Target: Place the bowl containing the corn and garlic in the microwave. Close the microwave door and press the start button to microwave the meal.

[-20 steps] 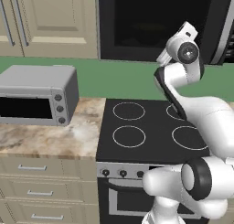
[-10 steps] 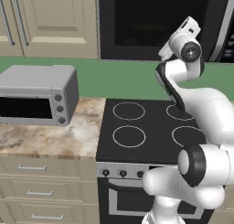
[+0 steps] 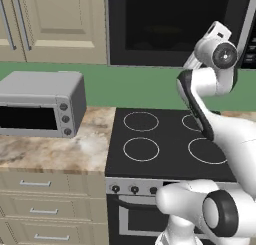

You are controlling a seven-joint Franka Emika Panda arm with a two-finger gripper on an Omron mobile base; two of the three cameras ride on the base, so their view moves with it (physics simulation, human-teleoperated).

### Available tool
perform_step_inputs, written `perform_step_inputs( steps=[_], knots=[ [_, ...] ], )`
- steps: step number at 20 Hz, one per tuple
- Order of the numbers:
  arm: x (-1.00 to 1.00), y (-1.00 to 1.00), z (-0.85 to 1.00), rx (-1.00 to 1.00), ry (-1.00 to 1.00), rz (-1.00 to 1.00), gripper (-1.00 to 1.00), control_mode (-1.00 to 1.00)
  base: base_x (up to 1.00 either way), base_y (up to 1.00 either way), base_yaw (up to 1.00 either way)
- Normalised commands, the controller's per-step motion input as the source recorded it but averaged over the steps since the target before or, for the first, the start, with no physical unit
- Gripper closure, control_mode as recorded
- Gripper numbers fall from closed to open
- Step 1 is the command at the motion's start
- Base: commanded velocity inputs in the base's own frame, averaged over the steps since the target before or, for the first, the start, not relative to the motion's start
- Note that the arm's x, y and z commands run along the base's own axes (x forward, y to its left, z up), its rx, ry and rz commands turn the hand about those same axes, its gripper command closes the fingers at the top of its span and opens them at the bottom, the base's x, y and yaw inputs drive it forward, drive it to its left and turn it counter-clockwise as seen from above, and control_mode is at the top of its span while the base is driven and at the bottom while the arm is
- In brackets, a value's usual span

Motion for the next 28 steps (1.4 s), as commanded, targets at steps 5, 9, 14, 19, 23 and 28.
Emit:
perform_step_inputs(
  steps=[5, 9, 14, 19, 23, 28],
  knots=[
    [-1.0, -0.38, 0.23, -0.06, 0.17, 0.1, -1.0, -1.0, 0.0, 0.0, 0.0],
    [-1.0, -0.65, 0.0, -0.08, 0.04, 0.12, -1.0, -1.0, 0.0, 0.0, 0.0],
    [-0.88, -0.65, -0.03, 0.0, 0.0, 0.06, -1.0, -1.0, 0.0, 0.0, 0.0],
    [-0.43, -0.24, 0.0, 0.0, 0.0, 0.05, 1.0, -1.0, 0.0, 0.0, 0.0],
    [-0.39, -0.15, 0.0, -0.01, 0.0, 0.06, 1.0, -1.0, 0.0, 0.0, 0.0],
    [-0.34, -0.18, -0.21, -0.03, -0.01, 0.06, 1.0, -1.0, 0.0, 0.0, 0.0]
  ],
)
